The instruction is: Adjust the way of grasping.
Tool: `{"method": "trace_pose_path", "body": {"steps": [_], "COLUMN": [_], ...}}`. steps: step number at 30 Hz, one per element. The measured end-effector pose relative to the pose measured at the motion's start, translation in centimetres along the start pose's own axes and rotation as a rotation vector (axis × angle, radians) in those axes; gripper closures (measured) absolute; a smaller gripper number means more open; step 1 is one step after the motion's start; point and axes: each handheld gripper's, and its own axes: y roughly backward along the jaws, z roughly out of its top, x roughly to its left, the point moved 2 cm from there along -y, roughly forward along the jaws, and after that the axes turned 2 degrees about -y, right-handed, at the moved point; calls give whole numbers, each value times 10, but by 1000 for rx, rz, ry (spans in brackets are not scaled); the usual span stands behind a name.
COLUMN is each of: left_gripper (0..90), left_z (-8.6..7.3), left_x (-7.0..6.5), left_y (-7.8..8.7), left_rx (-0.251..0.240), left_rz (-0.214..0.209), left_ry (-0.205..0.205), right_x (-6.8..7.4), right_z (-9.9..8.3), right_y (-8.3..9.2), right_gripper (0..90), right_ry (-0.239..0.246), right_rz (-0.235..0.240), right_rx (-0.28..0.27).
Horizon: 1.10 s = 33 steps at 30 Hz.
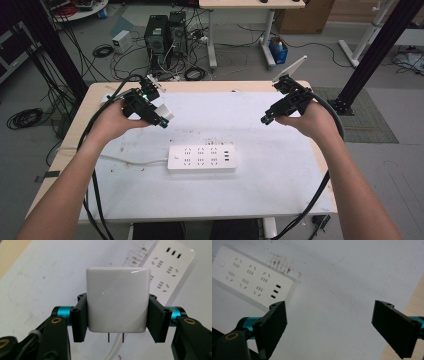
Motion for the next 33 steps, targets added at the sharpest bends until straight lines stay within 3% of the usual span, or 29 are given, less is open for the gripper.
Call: {"method": "trace_pose_path", "body": {"steps": [1, 5, 7, 10, 12, 13, 14, 15, 16, 17, 18, 19, 20, 21, 24, 27, 29, 33], "left_gripper": [425, 425, 426, 426, 426, 426, 426, 426, 426, 426, 426, 426, 426, 426, 426, 426, 426, 426], "left_z": [2, 9, 14, 17, 21, 24, 24, 28, 28, 30, 32, 36, 36, 40, 44, 50, 54, 60], "left_x": [-4, -22, -31, -38, -44, -49, -49, -55, -55, -57, -60, -67, -67, -73, -79, -86, -90, -96], "left_y": [-1, -10, -14, -16, -17, -18, -18, -21, -21, -21, -23, -27, -27, -30, -33, -37, -39, -43], "left_rx": [-16, -104, -153, -191, -230, -270, -270, -310, -310, -321, -337, -370, -370, -387, -404, -421, -430, -460], "left_rz": [-14, -41, -64, -82, -92, -101, -101, -119, -119, -128, -134, -132, -132, -129, -123, -121, -115, -118], "left_ry": [-19, -98, -144, -163, -191, -195, -195, -206, -206, -215, -225, -243, -243, -267, -286, -299, -311, -318], "right_x": [4, 13, 22, 29, 35, 42, 42, 48, 48, 54, 54, 60, 60, 64, 67, 71, 73, 78], "right_z": [2, 5, 10, 13, 16, 18, 18, 20, 20, 22, 22, 23, 23, 24, 25, 26, 26, 26], "right_y": [2, 4, 4, 3, 3, 2, 2, -1, -1, -3, -3, -5, -5, -7, -9, -14, -15, -21], "right_gripper": [125, 126, 127, 163, 190, 190, 190, 191, 191, 191, 191, 192, 192, 193, 193, 209, 258, 274], "right_ry": [-15, -19, -22, -25, -27, -43, -43, -63, -63, -81, -81, -100, -100, -117, -124, -144, -142, -144], "right_rz": [37, 85, 156, 189, 243, 302, 302, 356, 356, 413, 413, 469, 469, 507, 515, 565, 564, 565], "right_rx": [-18, -37, -50, -59, -73, -86, -86, -85, -85, -80, -80, -79, -79, -71, -68, -64, -63, -44]}}
